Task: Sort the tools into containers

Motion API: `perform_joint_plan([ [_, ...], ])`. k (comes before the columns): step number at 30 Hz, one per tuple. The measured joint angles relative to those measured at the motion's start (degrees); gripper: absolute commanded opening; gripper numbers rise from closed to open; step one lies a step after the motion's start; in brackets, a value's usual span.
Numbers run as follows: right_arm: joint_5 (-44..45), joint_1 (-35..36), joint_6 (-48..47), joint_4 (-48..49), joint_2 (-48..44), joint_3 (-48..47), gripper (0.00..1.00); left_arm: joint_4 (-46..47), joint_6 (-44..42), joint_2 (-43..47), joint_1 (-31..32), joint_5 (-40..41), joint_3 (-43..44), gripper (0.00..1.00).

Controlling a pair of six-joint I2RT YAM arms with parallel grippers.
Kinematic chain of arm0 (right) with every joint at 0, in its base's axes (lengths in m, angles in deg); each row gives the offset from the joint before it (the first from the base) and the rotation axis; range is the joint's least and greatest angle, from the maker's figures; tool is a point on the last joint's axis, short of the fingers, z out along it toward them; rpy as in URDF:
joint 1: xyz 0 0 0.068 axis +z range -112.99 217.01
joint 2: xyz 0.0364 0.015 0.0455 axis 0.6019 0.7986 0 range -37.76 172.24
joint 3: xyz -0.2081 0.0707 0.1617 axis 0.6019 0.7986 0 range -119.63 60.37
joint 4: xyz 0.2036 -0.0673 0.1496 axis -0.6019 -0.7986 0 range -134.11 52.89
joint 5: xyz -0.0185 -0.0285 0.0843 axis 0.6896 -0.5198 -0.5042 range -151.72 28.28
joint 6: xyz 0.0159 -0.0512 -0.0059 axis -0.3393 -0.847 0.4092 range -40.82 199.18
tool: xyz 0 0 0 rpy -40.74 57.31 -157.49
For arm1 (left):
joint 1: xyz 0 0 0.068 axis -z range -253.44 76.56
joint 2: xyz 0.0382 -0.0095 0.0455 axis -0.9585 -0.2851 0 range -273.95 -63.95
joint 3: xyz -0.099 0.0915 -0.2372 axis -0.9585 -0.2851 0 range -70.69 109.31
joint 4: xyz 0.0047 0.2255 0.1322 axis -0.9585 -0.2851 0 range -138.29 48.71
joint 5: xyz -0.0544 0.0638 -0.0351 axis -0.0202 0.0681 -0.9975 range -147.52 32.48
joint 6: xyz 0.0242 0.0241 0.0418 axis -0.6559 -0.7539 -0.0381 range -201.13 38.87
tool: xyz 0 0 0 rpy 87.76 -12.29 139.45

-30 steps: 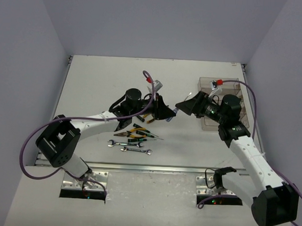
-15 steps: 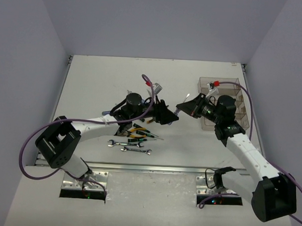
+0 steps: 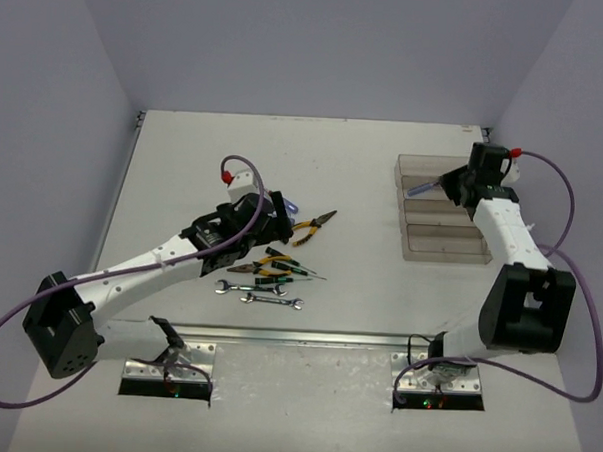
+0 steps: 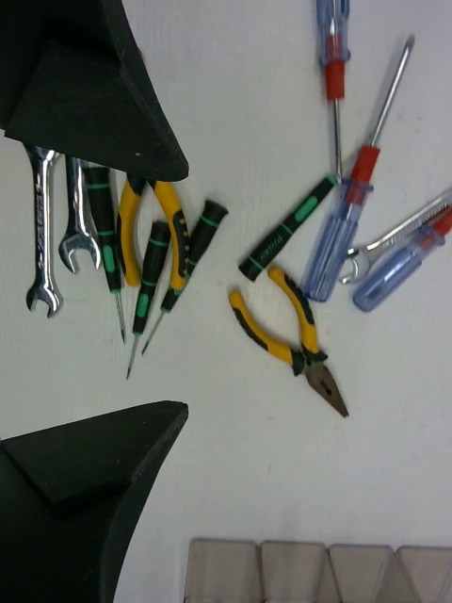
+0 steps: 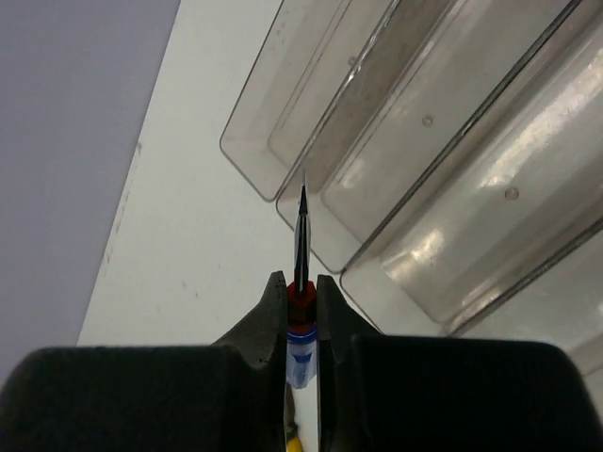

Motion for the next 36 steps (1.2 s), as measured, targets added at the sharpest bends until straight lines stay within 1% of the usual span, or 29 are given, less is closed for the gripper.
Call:
perform_joint_plan([
  [4, 7.9, -0.2, 4.3, -2.1, 10.9, -9.6, 0.00, -6.5, 0.0, 6.3, 0.0, 3.4, -2.3, 1.00],
  [7, 12.2, -0.2, 6.2, -2.4, 17.8, -15.5, 0.00, -8.9, -0.2, 11.7, 0.0, 4.3, -4.2, 1.00],
  [11, 16.4, -0.3, 8.0, -3.4, 24.7, -21.0, 0.00, -11.0, -0.6, 16.9, 0.0, 5.4, -5.3, 1.00],
  [16, 17.4, -0.6, 8.3, -2.9, 32.4, -28.4, 0.00, -12.6, -0.9, 18.7, 0.0, 7.5, -5.7, 1.00],
  [20, 17.3, -0.6, 8.4, -0.7, 34.8, -28.9, 0.01, -12.8, -0.9, 17.8, 0.0, 8.5, -6.2, 1.00],
  [21, 17.3, -0.6, 8.3, -0.1, 34.9, -28.6, 0.07, -12.7, -0.9, 17.4, 0.0, 8.5, -6.4, 1.00],
  [22, 17.2, -0.6, 8.1, 0.3, 34.9, -28.4, 0.18, -12.6, -0.9, 16.8, 0.0, 8.5, -6.7, 1.00],
  [23, 16.9, -0.6, 7.8, 0.9, 34.9, -28.4, 0.32, -12.4, -0.9, 16.2, 0.0, 8.4, -7.1, 1.00],
  [24, 16.7, -0.6, 7.5, 1.4, 35.0, -28.4, 0.52, -12.2, -0.9, 15.6, 0.0, 8.4, -7.5, 1.00],
  [25, 16.5, -0.6, 7.2, 1.9, 35.0, -28.4, 0.68, -12.1, -0.8, 14.9, 0.0, 8.3, -7.9, 1.00],
  [27, 16.0, -0.6, 6.6, 2.6, 35.0, -28.4, 0.81, -11.9, -0.8, 13.3, 0.0, 8.1, -8.3, 1.00],
  [29, 15.7, -0.6, 5.6, 2.8, 34.9, -28.4, 0.98, -11.5, -0.9, 11.7, 0.0, 7.7, -8.4, 1.00],
  [33, 15.5, -0.6, 2.9, 2.6, 34.3, -28.0, 0.99, -11.3, -1.0, 9.0, 0.0, 7.4, -8.2, 1.00],
  [36, 15.1, -0.6, 1.0, -0.9, 33.7, -29.6, 0.99, -11.5, -0.6, 6.9, -0.2, 8.7, -7.4, 1.00],
])
